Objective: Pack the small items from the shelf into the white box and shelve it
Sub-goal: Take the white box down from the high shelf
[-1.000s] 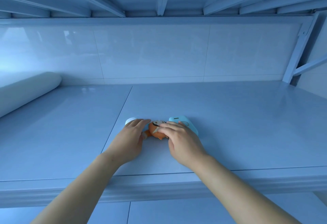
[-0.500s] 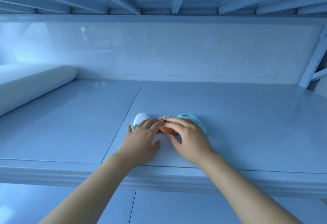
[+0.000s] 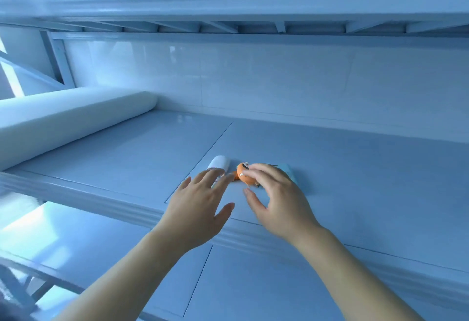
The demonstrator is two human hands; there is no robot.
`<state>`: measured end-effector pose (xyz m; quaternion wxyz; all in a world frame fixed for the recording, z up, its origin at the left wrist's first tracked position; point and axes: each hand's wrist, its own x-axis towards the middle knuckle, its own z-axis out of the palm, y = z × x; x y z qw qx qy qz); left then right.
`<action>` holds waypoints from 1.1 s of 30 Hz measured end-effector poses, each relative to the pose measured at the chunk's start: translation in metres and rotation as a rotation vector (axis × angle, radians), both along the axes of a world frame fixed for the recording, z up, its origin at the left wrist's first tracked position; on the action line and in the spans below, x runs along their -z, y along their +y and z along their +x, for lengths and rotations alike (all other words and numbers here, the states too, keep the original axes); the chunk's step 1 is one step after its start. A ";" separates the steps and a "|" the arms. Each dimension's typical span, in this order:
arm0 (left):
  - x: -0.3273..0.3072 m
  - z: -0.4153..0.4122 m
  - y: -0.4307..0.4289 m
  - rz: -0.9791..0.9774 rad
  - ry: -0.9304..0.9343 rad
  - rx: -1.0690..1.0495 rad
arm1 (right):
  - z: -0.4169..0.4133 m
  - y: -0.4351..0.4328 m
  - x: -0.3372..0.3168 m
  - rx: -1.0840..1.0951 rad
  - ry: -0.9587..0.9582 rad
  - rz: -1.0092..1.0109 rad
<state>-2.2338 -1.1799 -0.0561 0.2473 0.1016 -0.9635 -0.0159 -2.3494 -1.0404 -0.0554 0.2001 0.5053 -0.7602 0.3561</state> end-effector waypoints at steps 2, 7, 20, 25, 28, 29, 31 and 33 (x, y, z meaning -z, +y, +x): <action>-0.001 0.016 0.013 -0.005 -0.002 -0.049 | 0.010 0.007 -0.001 -0.049 -0.002 0.013; -0.004 0.058 0.040 0.019 0.012 -0.193 | 0.039 0.021 0.001 -0.165 -0.003 0.013; -0.013 0.207 0.058 0.015 0.032 -0.640 | 0.159 -0.020 0.000 -0.532 -0.041 -0.022; -0.036 0.242 0.042 -0.004 0.097 -0.695 | 0.193 -0.051 -0.023 -0.626 -0.046 -0.063; -0.050 0.264 0.023 -0.011 0.135 -0.717 | 0.216 -0.078 -0.037 -0.658 -0.048 -0.091; -0.054 0.273 0.014 -0.017 0.140 -0.729 | 0.225 -0.089 -0.041 -0.664 -0.050 -0.098; -0.062 0.292 -0.006 -0.031 0.138 -0.750 | 0.242 -0.113 -0.050 -0.676 -0.049 -0.116; -0.072 0.309 -0.029 -0.039 0.132 -0.760 | 0.258 -0.137 -0.060 -0.685 -0.044 -0.139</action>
